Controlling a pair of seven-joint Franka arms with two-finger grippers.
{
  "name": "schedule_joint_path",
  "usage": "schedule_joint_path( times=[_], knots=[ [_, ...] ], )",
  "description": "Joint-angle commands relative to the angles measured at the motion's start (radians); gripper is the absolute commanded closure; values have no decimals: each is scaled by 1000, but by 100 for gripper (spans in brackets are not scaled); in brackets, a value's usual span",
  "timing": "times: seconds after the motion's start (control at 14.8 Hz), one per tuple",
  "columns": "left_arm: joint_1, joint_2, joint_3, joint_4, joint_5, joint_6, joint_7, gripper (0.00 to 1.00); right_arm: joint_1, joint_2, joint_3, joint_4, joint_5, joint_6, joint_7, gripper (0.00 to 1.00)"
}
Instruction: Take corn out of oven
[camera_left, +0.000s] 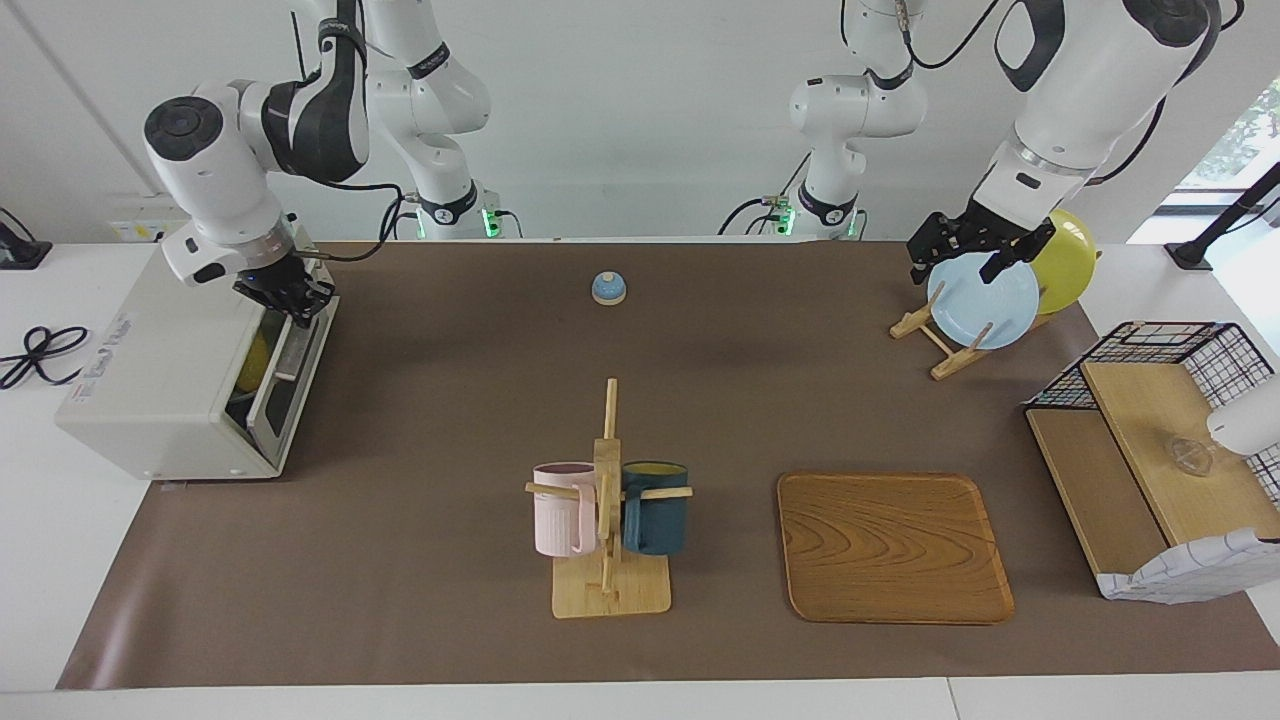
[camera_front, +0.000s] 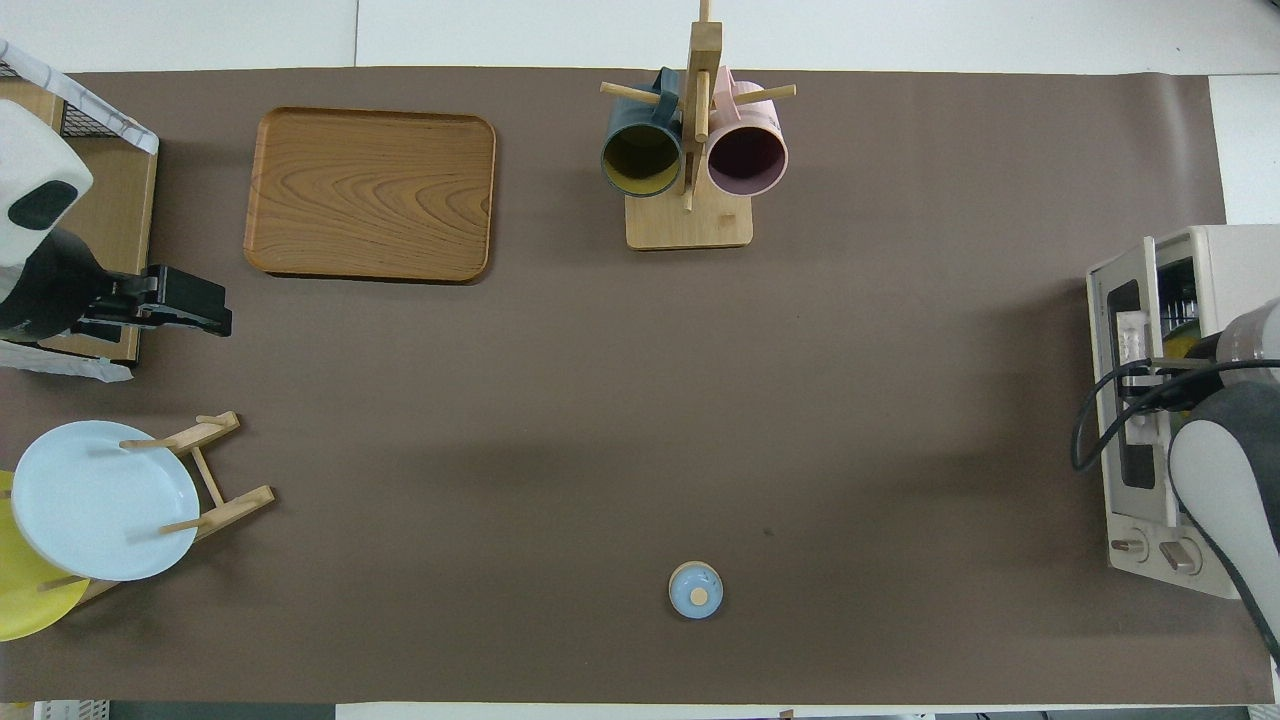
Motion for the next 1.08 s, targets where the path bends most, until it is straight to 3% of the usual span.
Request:
schedule_joint_path(
  times=[0.0, 0.27, 0.67, 1.01],
  knots=[
    [4, -27, -3, -36, -13, 26, -3, 0, 19, 86, -4, -40, 21, 145, -3, 100],
    [4, -24, -1, -34, -44, 44, -8, 0, 20, 157, -4, -41, 24, 234, -6, 100],
    [4, -13, -2, -37, -45, 67, -3, 0, 60, 179, -4, -145, 26, 403, 14, 100],
    [5, -17, -1, -62, -45, 84, -1, 0, 63, 235, -4, -153, 52, 455, 14, 100]
  ],
)
